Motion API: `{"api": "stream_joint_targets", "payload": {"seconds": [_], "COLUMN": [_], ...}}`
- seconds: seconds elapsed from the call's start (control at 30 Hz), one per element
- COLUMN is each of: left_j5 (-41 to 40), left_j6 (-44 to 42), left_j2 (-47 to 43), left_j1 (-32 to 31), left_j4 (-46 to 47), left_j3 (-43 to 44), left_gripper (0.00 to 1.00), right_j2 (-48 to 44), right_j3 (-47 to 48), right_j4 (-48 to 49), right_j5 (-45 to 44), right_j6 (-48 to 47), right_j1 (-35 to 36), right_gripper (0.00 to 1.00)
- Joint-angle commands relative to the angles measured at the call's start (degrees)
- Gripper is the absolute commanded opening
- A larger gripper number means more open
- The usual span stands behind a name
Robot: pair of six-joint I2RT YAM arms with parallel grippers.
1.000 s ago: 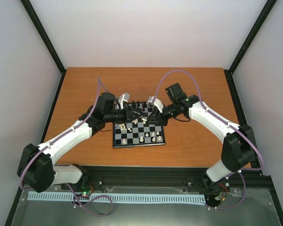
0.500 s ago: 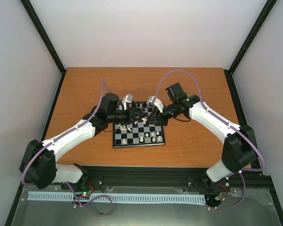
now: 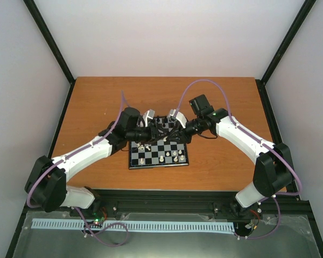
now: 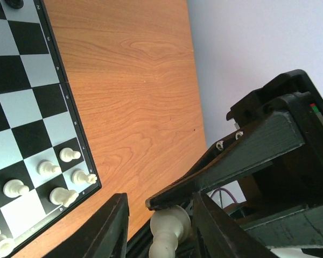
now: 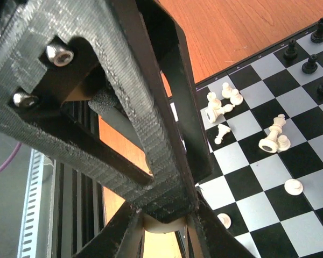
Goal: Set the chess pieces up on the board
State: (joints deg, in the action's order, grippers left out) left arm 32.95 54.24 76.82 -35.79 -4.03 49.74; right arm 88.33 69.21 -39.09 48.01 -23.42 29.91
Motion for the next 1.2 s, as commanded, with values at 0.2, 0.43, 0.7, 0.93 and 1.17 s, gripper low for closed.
{"api": "stream_joint_targets", "payload": {"seconds": [0.2,0.43,0.7,0.93,1.17], "left_j5": [-3.24,-4.35,-14.59,-21.71,-32.41], "left_j6": [-0.59,-0.01,-14.74,-27.06,-35.17], "left_j2": [-0.66,-1.34,0.52,3.42,9.04], "left_j1": [-1.04,-1.04,-1.04,-4.37,-12.58], "left_j4": [-2.91,-2.88,-20.46,-33.28,-40.07], "left_j3": [2.58,2.53,11.05,16.65,19.98], "left_gripper": [0.19,0.04,0.02,0.02,0.03], "right_j2": [-0.77,0.21,-3.09,-5.86,-6.30], "right_j3": [0.49,0.49,1.85,-0.42,-2.73], "right_j4": [1.92,1.76,-2.62,0.35,4.29], "right_j5": [-0.57,-0.44,2.65,-1.61,-10.36], "right_j6": [1.73,1.42,-2.65,0.33,4.54], "right_j1": [-0.67,-0.72,-4.76,-11.54,-15.85], "right_gripper": [0.13,0.16,0.69,0.71,1.00]}}
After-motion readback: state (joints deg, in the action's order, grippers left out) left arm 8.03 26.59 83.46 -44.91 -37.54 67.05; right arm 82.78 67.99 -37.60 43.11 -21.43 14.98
